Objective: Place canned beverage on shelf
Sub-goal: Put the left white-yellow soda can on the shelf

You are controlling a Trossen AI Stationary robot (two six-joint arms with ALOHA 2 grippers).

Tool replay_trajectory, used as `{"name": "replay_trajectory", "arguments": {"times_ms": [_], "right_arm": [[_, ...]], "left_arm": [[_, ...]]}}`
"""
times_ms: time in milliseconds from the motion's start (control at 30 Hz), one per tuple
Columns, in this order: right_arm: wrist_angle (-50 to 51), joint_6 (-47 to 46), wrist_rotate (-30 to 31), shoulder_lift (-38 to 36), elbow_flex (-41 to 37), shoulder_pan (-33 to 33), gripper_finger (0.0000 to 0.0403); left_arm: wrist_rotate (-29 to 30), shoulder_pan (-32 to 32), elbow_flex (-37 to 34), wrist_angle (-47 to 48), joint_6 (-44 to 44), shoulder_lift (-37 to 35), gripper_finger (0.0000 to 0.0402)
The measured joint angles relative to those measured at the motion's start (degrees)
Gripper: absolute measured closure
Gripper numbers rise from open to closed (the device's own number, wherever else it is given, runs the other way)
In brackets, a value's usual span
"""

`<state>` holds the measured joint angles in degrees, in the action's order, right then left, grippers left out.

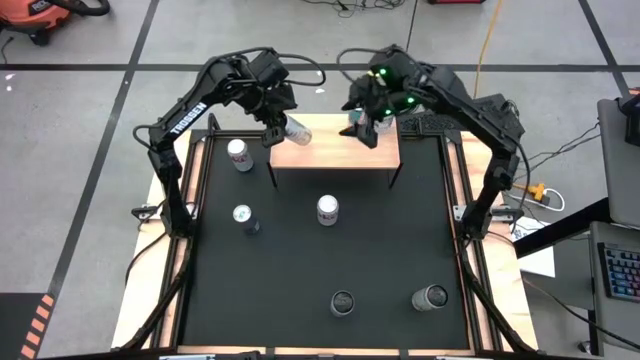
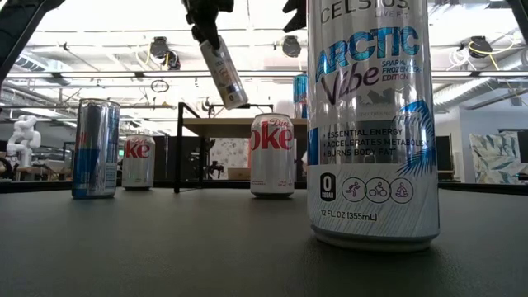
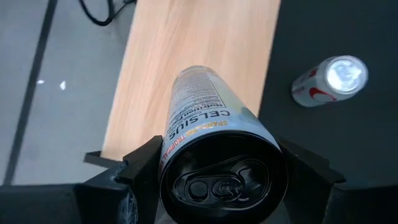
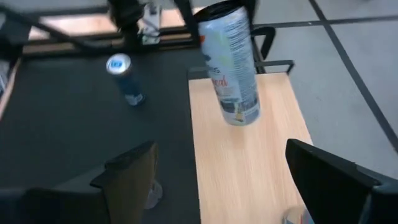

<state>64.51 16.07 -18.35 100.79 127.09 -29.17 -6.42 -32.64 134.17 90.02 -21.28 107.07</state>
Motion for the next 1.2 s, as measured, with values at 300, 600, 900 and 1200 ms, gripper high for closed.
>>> {"name": "replay_trajectory", "arguments": {"times_ms": [300, 600, 900, 1200], "right_arm": [[-2.36, 6.1, 0.02, 3.17, 0.0, 2.73, 0.0065], [-7.34, 7.08, 0.02, 3.22, 0.0, 4.09, 0.0065], [-15.54, 7.48, 0.0, 5.84, 0.02, 5.73, 0.0065], [-18.93, 7.38, -2.93, 9.66, -0.02, 6.06, 0.0065]], "left_arm": [[-4.91, 0.04, 0.0, 0.0, -0.5, 0.0, 0.0155], [-5.39, 0.04, 0.04, 0.0, -0.59, -2.21, 0.0155], [-8.26, 0.06, 0.04, 0.0, -0.61, -4.09, 0.0155], [-8.5, 0.53, 0.04, -0.07, -0.66, -4.07, 0.0155]]}}
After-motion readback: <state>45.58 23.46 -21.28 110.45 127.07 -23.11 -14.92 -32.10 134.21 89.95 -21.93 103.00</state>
